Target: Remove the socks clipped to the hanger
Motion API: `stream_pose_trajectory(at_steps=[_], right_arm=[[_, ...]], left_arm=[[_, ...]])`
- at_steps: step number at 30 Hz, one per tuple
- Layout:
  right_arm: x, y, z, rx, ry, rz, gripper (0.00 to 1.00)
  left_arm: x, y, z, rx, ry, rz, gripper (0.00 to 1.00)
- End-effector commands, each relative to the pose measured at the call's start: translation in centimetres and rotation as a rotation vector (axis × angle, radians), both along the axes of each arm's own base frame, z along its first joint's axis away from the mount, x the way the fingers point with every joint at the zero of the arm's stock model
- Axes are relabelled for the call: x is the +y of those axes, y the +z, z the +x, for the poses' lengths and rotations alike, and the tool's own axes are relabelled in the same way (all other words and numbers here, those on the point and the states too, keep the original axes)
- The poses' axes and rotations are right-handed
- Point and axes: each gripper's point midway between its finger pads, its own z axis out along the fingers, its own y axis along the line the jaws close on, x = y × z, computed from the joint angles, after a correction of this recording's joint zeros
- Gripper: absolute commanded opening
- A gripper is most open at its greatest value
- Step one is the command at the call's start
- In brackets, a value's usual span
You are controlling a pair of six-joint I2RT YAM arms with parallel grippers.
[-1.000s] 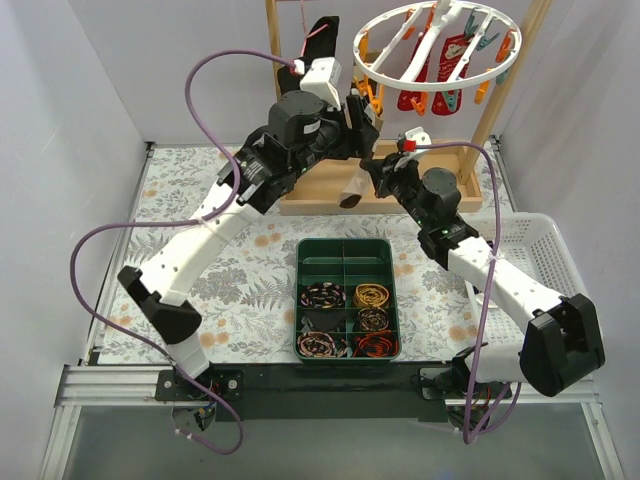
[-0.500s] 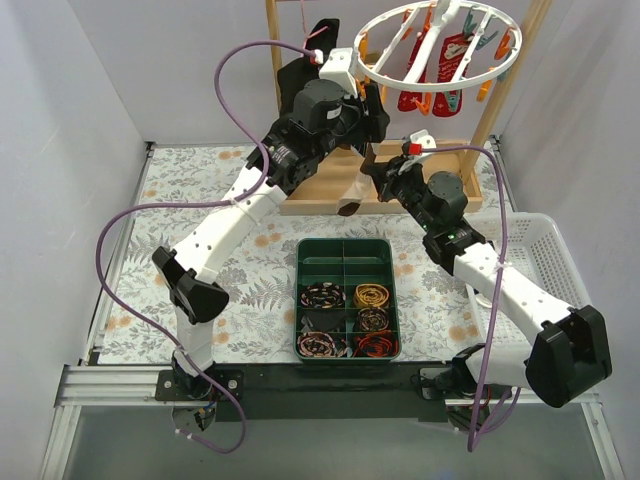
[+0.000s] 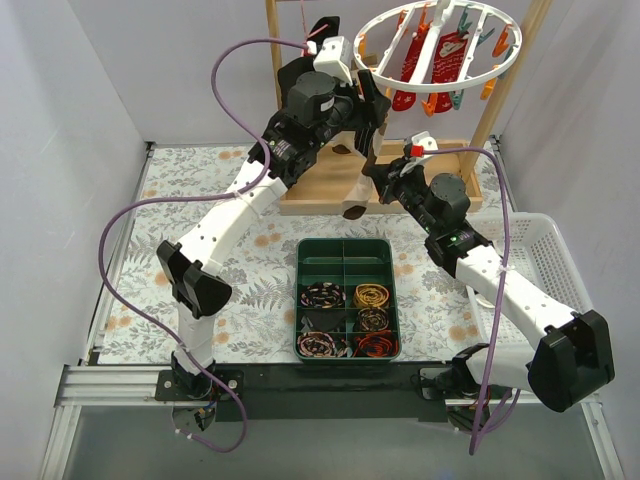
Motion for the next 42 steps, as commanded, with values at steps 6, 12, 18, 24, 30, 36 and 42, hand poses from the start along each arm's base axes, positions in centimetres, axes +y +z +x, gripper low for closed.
stream_pose_trajectory(at_steps=[6,12,18,24,30,36,42], right_arm=[[0.1,1.4,-1.4,-0.031,0.035,0.023,0.01],[0.0,1.3,-1.8,-0.027,0.044,0.012,0.01],[-0.1,1.1,-2.2,-0.023,0.051,0.008,0.01],[-1.1,0.0,-2.6,0.002,0.012,0.001,0.01],[-4.9,-2.3,-3.0,0.087,-0.163,-0.013,0.01],[-11.0,-2.5,-4.3,0.184,-0.381,-0.017,0.01],[-19.5,-0.8,-6.4,0.214,-0.727,-0.093,0.01]], left_arm=[[-1.4,0.7,0.4,-0.022,-0.029,-0.070,0.56],[-2.4,0.5,0.9,-0.020,-0.044,-0.114,0.50],[-3.2,-0.3,1.5,0.000,-0.050,-0.132,0.35],[-3.1,-0.3,1.3,0.006,-0.056,-0.139,0.06],[-3.3,-0.8,0.7,0.025,-0.081,-0.137,0.04],[-3.6,-1.5,0.0,0.050,-0.114,-0.135,0.09],[-3.9,-1.4,-1.3,0.068,-0.175,-0.142,0.18]])
